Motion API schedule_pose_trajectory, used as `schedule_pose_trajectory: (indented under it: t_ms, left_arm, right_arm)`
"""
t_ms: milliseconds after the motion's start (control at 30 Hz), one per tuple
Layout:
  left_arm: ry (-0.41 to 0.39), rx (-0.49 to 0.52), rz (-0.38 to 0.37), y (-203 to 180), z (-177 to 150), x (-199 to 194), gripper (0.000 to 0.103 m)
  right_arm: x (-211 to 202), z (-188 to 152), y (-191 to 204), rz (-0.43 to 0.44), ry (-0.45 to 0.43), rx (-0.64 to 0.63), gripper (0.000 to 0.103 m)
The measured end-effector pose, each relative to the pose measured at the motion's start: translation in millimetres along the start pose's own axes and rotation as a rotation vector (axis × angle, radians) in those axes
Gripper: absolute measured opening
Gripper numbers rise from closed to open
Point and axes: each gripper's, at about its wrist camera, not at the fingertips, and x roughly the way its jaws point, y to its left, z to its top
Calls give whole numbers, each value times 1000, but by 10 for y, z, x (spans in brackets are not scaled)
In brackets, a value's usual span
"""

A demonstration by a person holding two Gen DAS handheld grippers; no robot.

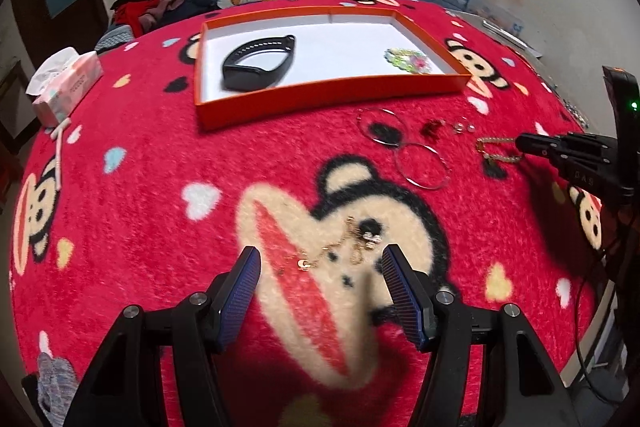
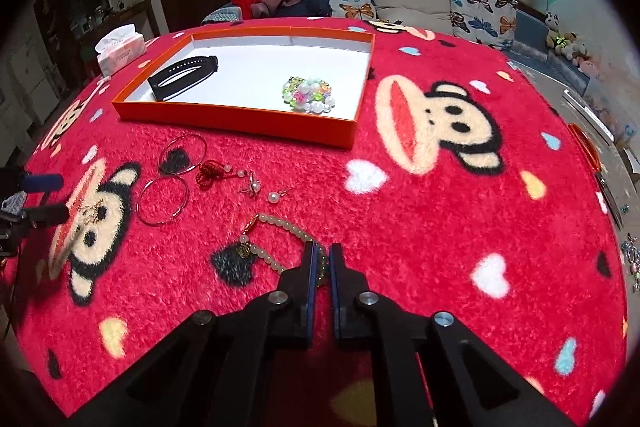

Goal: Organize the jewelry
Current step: 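Grasp the jade bead necklace with the right gripper while the left reaches toward the gold chain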

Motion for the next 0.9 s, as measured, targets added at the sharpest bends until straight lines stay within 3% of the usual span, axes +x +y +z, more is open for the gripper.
schedule_pose_trajectory:
  t_ms: [167, 300, 467, 833, 900]
  left_arm:
    - [-18, 35, -32, -138, -22, 28, 64]
    - [-16, 40, -78, -187, 0, 86, 43]
    - [1, 29, -124, -195, 37, 167, 41]
    - [26, 18, -140, -214, 103, 275, 41]
    - [27, 21, -138, -208, 112, 280, 36]
  right_arm:
    - [56, -29, -31, 12, 17, 22, 8]
    - [84, -48, -57, 22, 24, 42, 8]
    - [92, -64, -71, 30, 25, 47, 8]
    - [107, -68, -80, 36, 23, 52, 8]
    - [109, -67, -81, 37, 23, 54, 8]
